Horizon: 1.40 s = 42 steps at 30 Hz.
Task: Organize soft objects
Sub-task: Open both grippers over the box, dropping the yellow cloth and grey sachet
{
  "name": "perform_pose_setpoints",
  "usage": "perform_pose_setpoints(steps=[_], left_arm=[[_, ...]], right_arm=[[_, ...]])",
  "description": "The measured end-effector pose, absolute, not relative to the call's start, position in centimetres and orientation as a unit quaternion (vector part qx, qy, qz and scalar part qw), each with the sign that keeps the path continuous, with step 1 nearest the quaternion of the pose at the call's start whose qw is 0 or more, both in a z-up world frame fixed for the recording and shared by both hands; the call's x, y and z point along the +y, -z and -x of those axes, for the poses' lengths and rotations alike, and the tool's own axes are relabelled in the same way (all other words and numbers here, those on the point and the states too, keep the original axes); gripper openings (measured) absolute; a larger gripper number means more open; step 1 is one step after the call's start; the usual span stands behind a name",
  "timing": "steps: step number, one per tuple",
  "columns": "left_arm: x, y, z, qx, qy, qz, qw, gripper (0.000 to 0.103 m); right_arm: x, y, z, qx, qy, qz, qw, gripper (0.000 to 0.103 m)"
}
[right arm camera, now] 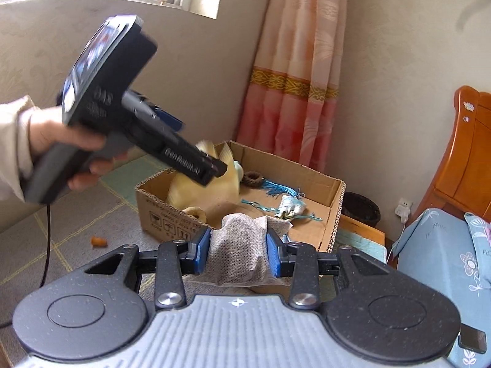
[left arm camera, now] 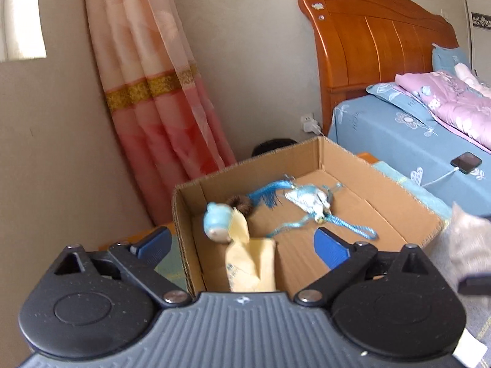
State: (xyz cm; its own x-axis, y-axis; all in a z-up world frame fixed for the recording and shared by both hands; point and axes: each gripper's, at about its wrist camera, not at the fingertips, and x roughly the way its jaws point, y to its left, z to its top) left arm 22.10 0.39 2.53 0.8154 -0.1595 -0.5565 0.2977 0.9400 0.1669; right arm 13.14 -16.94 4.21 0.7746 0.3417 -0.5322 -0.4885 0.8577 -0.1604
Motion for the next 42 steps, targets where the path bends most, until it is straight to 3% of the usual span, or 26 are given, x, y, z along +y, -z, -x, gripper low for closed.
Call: perform_pose_setpoints(steps=[15,33,34,35,36,38,42], left_arm=[[2.5,-4.5,-14.9,0.273,0.086,-0.102,0.953,0.102],[6.4,-4.3,-7.6,0.288,0.023,-0.038,0.957,0.102],[6.5,-4.3,-7.4,0.288,0.022,-0.036,0.957,0.102],[6.7,-4.3,-7.3,0.287,0.019,-0.036,0.957,0.102],[6.8,-4.3,-7.2,0.287,0.016,-0.036,0.957,0.102],[7.2,-4.3,-7.1,0.287,0.012,-0.034,0.957,0.102],[7.7,-4.3,-6.8,0.287,0.006,-0.028,0.958,0.102]], right_arm=[[-15.9,-5.3,-16.0,0.266,-0.211,0.128,0.932,0.043],[-12.6,-6.1,-26.4,0.314,-0.167,0.072,0.932,0.044],[-12.4,-6.1,-26.8,0.312,-0.16,0.068,0.934,0.047],[-12.3,-6.0,-27.1,0.306,-0.154,0.065,0.937,0.06],[-12.2,-5.9,-27.2,0.303,-0.147,0.066,0.939,0.079],[-12.2,-5.9,-27.2,0.294,-0.131,0.062,0.945,0.098],[-12.9,-6.1,-26.1,0.296,-0.121,0.052,0.946,0.103]])
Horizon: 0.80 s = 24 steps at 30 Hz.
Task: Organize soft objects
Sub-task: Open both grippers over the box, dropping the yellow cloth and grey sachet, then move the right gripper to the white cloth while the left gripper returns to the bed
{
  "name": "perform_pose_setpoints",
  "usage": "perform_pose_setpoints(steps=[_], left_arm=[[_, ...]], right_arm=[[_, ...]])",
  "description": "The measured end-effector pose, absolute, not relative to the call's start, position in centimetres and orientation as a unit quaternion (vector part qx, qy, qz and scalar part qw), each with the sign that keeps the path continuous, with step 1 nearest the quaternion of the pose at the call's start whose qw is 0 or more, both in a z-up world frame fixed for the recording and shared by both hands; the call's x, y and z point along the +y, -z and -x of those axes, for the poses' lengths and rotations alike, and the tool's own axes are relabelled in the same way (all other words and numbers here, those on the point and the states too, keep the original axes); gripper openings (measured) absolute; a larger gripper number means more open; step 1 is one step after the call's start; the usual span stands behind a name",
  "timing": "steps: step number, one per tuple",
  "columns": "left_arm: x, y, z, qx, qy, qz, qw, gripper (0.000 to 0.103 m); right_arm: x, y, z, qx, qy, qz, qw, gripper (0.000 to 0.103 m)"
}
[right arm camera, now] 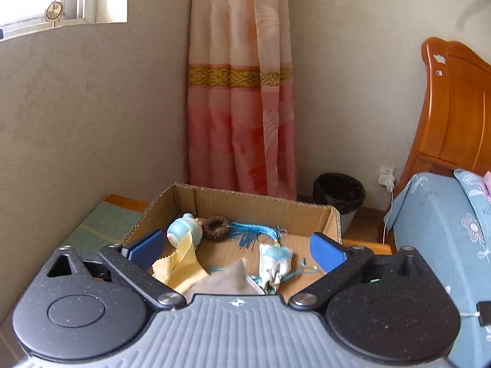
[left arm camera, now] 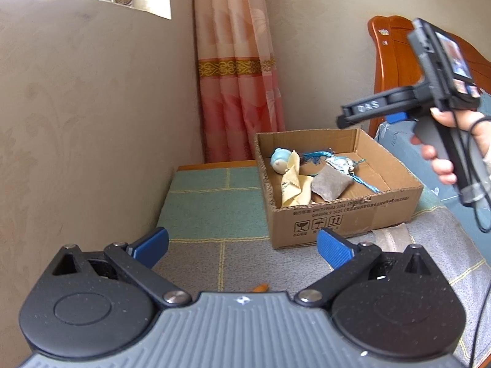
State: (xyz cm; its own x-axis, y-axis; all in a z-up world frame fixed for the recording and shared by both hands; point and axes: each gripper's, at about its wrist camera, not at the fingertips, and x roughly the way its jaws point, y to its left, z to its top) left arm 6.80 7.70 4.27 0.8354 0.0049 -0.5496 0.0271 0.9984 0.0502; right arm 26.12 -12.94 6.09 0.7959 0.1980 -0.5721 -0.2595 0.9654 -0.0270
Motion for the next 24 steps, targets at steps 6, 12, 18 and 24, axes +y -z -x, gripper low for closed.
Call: perform_pose_setpoints(steps=[6,12,18,24], left_arm=[[7.9,-4.3,-6.2,0.286,0.004,-0.022,0.958,0.102],[7.9,-4.0,-5.9,0.289,0.004,-0.024,0.957,0.102],[8.2,-3.2,-5.7,0.296,0.006,-0.018,0.955,0.102],[8.8,-2.6,-5.6,0.301,0.003,-0.016,0.954,0.102]], right_arm=[[-13.7,-6.4,-24.1,0.306,-0.101,0.063,0.945,0.103],[-14.2,-5.9,-21.3,0.329,-0.093,0.062,0.938,0.103],[-14.5,-3.3,-17.5,0.356,-0.085,0.072,0.928,0.103],[-13.7,1.1,-13.6,0.402,-0.09,0.092,0.907,0.103]])
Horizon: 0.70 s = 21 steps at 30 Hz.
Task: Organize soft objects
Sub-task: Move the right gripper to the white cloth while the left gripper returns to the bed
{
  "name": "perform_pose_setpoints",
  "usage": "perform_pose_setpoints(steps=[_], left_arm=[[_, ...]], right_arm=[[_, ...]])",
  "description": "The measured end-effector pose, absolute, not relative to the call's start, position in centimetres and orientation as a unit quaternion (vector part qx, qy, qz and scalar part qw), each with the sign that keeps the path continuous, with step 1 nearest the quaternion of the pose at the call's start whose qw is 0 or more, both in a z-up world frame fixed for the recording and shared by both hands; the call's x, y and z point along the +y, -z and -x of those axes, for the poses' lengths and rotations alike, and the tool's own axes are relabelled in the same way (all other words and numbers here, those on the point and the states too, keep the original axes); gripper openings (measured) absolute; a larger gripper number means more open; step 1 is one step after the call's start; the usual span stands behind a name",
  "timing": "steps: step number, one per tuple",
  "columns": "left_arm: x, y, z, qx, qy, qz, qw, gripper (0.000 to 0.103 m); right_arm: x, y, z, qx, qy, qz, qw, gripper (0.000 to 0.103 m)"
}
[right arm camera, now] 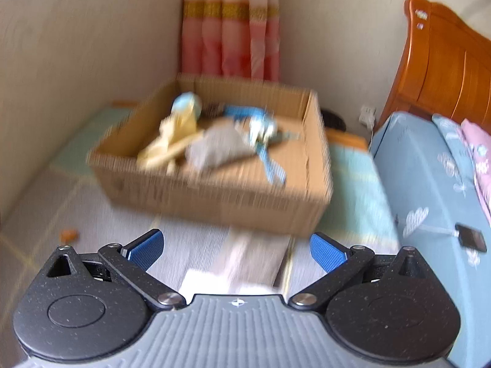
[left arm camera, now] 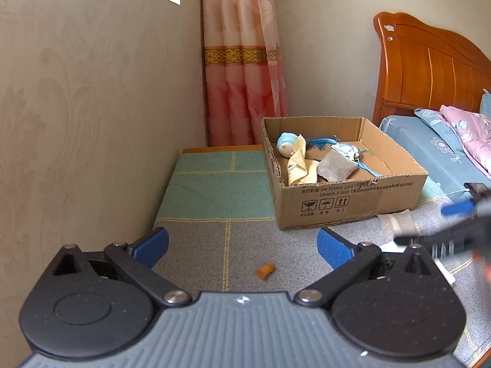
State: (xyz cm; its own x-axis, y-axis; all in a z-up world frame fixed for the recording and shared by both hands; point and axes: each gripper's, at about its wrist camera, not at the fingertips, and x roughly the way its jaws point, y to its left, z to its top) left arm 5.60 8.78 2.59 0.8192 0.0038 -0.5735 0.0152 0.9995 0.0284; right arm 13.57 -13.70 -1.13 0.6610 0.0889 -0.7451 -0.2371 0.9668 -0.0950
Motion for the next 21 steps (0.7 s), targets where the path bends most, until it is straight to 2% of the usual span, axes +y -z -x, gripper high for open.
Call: perform_pose_setpoints(steps=[11,21], left_arm=[[8.7,-1.2,-5.6,0.321,0.001,-0.023,0.947,0.102],[7.0,0.6,-5.8,0.349,0.03,-0.037,0.936,0.102]], right_arm=[[-10.5,6.3,-9.5,0.421,-0.088,0.16,0.889,0.103],[-14.8,6.1,-9.5,0.444,-0.058,0.095,0.889,0.103]])
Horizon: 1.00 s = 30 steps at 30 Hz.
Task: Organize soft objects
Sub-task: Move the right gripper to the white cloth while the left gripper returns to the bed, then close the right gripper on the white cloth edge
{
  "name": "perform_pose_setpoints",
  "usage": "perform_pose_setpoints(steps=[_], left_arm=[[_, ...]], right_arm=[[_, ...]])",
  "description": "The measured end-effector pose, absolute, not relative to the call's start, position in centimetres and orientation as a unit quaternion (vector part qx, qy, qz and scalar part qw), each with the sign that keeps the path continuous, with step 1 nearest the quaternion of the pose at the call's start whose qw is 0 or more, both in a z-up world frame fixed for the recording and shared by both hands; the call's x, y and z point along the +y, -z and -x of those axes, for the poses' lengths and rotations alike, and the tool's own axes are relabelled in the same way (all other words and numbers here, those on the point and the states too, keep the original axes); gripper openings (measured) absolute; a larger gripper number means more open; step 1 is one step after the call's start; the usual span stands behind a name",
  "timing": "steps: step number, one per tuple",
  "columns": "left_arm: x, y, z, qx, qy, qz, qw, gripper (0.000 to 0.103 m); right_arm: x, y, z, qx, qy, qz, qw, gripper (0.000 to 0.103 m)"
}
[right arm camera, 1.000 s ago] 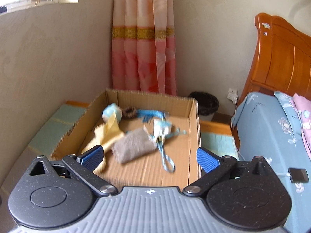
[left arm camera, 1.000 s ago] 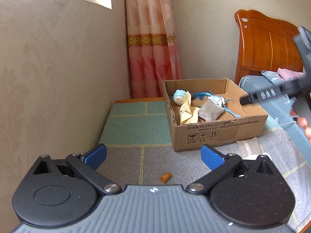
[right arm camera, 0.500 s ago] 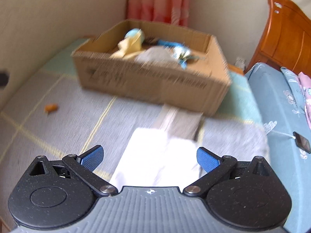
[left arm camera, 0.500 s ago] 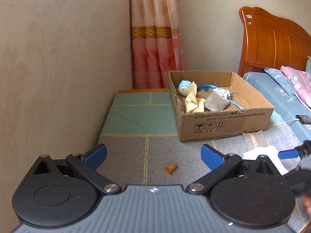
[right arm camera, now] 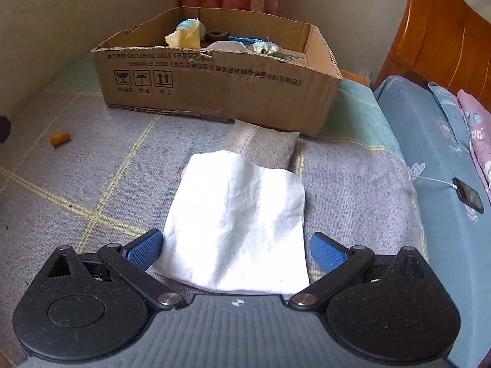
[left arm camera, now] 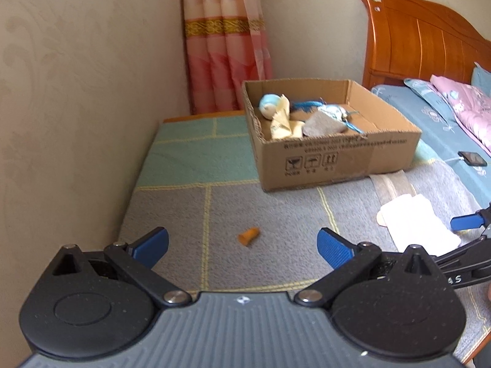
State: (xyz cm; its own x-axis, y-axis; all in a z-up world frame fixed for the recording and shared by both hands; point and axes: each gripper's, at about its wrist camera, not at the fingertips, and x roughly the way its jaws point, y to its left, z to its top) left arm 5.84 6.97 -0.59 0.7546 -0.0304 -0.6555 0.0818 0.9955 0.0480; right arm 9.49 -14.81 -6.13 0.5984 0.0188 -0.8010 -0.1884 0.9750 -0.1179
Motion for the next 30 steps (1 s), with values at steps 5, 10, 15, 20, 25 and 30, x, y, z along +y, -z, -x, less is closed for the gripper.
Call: perform_pose_setpoints(steps=[5,10,15,20,25,30], left_arm=[[6.4,1.0,-6.1,0.356,0.036,-0.042,0.933,0.102],[6.0,2.0,-6.7,0.367,0.046,-0.041,0.928,0.102],[5.5,3.2,-7.6,0.39,0.046,-0.038,0.919,0.102],[4.9,3.3,-7.7,0.391,0.057,-0.047,0.917,0.102],[4.2,3.2,-7.6,0.39,0.068,-0.051,0.917,0.102],[3.6,3.1,-7.4,0.39,0.076,-0.054,0.916,0.102]], right_arm=[[-16.3,6.3,-8.8,0.447,-0.068,0.079,0.889,0.103],[-17.0,6.7,-8.5,0.439,-0.101,0.073,0.89,0.103],[-17.1,6.8,-8.4,0.428,-0.112,0.078,0.893,0.103],[-18.3,6.3,-7.9,0.41,-0.093,0.057,0.905,0.103],[-20.3,5.3,-7.5,0.396,-0.067,0.027,0.915,0.103],[-21.8,4.5,-7.4,0.38,-0.048,0.012,0.924,0.103]])
